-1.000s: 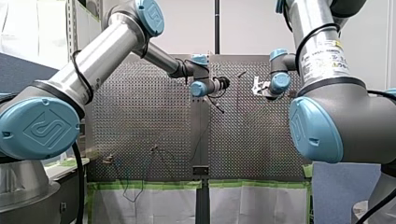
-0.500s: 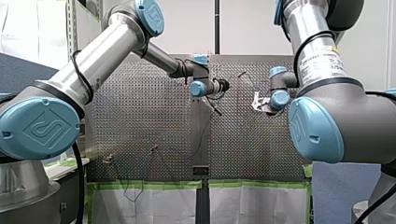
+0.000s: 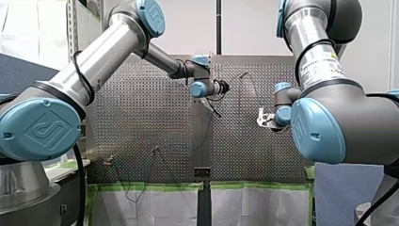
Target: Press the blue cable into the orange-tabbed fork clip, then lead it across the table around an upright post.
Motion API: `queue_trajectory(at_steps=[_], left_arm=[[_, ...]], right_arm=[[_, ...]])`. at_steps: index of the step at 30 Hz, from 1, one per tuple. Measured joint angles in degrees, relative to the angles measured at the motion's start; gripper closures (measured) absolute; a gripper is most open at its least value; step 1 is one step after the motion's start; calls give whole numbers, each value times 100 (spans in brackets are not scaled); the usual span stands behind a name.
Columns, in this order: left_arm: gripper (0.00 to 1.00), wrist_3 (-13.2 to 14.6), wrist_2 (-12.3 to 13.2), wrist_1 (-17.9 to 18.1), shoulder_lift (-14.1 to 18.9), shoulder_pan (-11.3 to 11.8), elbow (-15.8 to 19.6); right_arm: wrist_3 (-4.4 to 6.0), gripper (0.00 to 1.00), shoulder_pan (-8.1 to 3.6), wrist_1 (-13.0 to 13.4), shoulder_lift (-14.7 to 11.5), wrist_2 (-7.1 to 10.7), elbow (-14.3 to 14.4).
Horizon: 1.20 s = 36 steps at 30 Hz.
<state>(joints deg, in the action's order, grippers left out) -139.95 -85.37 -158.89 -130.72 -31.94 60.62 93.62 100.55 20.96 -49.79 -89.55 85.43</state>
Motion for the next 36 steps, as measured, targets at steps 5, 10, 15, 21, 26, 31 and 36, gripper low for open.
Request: queue_trajectory(at_steps=[5, 10, 15, 21, 26, 31, 36], left_arm=[[25, 24, -2, -43, 0, 15, 0], [25, 36, -1, -75, 0, 22, 0], [25, 38, -2, -93, 0, 37, 0], [25, 38, -2, -121, 0, 63, 0], [25, 38, -2, -141, 0, 85, 0], [25, 39, -1, -153, 0, 106, 0], [25, 39, -1, -166, 0, 123, -1]], right_arm=[[-46, 98, -19, 77, 220, -21, 22], [-79, 98, -17, 153, 423, -55, 30], [-108, 98, -13, 229, 518, -101, 63], [-144, 98, -11, 281, 651, -212, 81], [-152, 98, -18, 386, 882, -332, 79], [-139, 98, -21, 555, 1140, -465, 78], [-131, 98, -29, 669, 1357, -535, 77]])
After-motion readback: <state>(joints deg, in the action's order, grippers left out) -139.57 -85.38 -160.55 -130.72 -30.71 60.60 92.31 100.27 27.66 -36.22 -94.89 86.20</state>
